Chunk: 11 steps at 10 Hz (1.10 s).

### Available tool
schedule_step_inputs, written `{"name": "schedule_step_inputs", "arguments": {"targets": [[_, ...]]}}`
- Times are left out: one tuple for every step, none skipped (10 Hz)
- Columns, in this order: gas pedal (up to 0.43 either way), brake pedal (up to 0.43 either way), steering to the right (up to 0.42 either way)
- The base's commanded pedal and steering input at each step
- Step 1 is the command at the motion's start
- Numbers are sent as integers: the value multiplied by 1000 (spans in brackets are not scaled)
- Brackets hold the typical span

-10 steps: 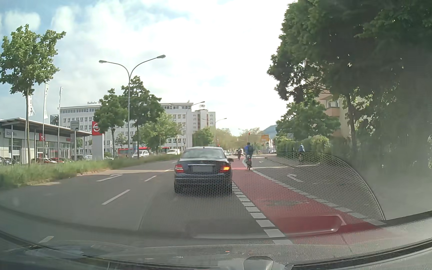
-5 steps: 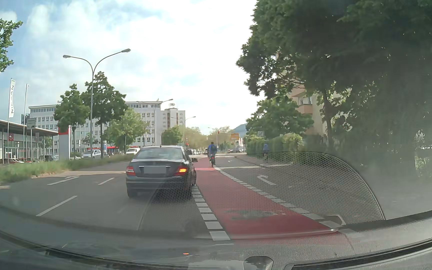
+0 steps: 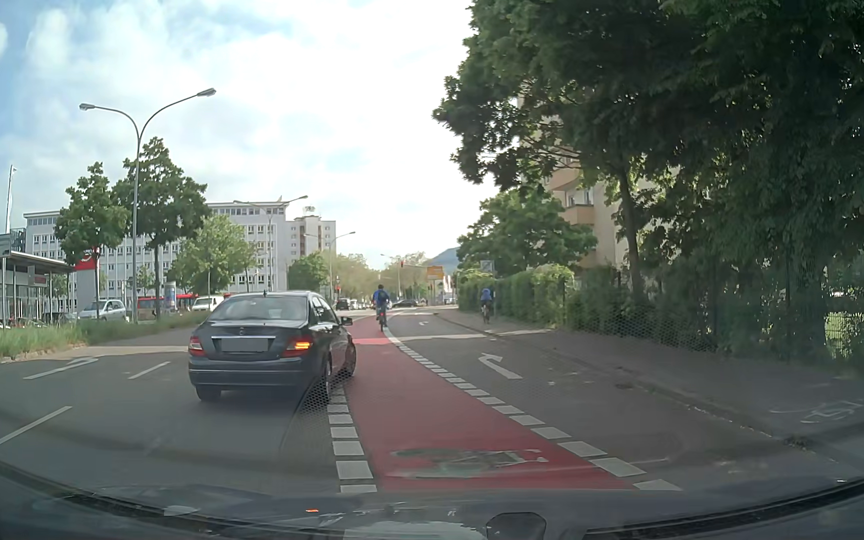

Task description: Follow the waypoints while adhering to traffic rules and regulations

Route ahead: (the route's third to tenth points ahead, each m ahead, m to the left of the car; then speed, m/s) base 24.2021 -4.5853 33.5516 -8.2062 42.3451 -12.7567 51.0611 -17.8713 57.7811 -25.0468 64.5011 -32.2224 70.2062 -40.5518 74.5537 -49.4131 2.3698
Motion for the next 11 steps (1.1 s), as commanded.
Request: {"name": "schedule_step_inputs", "arguments": {"targets": [[220, 0, 93], [370, 0, 84], [421, 0, 74], [449, 0, 66], [480, 0, 57], [520, 0, 48], [520, 0, 35], [520, 0, 22], [520, 0, 12], [531, 0, 5], [531, 0, -1]]}}
